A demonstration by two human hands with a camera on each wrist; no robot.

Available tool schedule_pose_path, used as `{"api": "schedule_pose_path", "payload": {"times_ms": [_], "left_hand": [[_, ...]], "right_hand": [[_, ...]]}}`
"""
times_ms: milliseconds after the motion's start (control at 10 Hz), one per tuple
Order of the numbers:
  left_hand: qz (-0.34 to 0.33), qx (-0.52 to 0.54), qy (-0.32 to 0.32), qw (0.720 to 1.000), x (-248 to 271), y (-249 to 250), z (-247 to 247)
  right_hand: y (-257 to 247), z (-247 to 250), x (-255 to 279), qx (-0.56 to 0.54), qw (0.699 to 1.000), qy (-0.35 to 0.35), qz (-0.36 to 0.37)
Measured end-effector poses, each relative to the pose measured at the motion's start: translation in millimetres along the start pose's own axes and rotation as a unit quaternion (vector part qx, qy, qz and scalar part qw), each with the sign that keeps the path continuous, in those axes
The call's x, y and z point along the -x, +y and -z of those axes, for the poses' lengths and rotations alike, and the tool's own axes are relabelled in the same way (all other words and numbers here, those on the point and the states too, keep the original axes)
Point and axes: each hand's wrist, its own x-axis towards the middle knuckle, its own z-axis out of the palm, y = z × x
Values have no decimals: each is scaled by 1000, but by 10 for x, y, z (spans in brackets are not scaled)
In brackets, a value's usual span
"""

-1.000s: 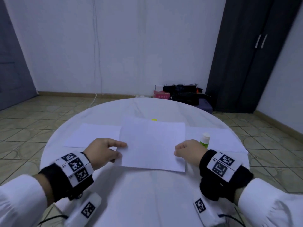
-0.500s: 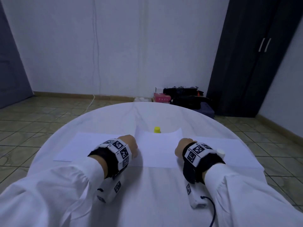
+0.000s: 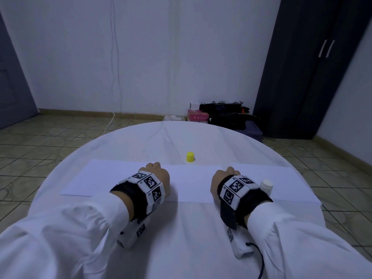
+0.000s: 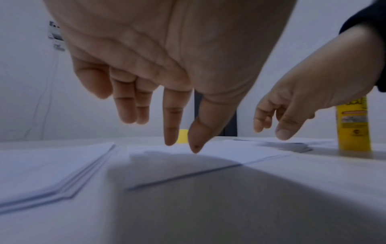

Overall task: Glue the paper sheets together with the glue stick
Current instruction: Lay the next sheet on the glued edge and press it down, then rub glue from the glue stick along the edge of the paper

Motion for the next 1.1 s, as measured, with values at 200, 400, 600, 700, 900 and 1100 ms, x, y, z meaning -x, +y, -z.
{"api": "schedule_pose_path", "payload": {"times_ms": [200, 400, 600, 700, 900, 1100], "left_hand": [[-52, 33, 33, 998, 178, 325, 199], [-100, -1, 10, 995, 216, 872, 435], [-110, 6, 10, 994, 12, 1281, 636], [-138, -3, 14, 990, -108, 1428, 732], [-179, -1, -9, 984, -438, 1685, 819], [-119, -18, -35, 992, -928, 1953, 604]], "right_hand": [[294, -233, 412, -37, 994, -15, 99], [892, -657, 674, -29, 991, -64, 111], [1550, -627, 530, -83, 996, -28, -2], [1765, -526, 341, -103, 994, 11, -26], [1822, -398, 109, -37, 996, -53, 59], [1835, -393, -29, -17, 993, -72, 92]]}}
